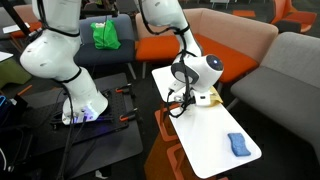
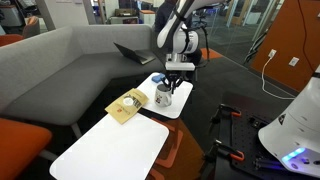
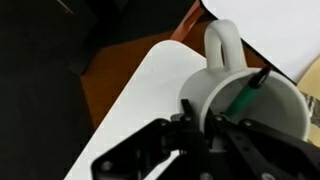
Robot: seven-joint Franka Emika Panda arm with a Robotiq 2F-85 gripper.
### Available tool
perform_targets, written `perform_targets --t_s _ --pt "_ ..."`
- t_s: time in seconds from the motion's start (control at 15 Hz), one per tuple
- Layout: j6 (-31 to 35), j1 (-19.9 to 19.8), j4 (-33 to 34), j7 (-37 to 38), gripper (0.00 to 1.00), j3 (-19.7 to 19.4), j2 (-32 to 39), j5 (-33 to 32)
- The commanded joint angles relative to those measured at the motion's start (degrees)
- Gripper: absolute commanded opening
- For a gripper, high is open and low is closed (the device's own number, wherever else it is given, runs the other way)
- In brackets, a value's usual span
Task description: Move the mug to the table on the right
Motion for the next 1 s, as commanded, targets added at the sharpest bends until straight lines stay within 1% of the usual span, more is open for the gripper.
perform_targets --t_s 0.0,0.27,0.6,0.67,0.73,0.8,0.93 --pt "-0.44 -0.60 1.94 1.49 0.03 -0.58 1.58 0.84" --pt "-0.40 -0.63 4.87 2.32 0.03 -1.21 4.33 0.19" --pt "-0.03 0.75 7.90 4.43 0.03 -2.24 6.96 -1.16" --pt "-0.19 1.09 8.16 5.48 0.27 -2.60 7.26 -1.55" --pt "-0.17 1.30 8.23 6.07 0.39 -2.85 7.40 -1.75" --pt "-0.18 1.33 8.28 6.27 0.45 -2.93 7.35 -1.87" --pt "0.28 1.40 7.88 6.56 0.60 -3.01 6.83 -1.80"
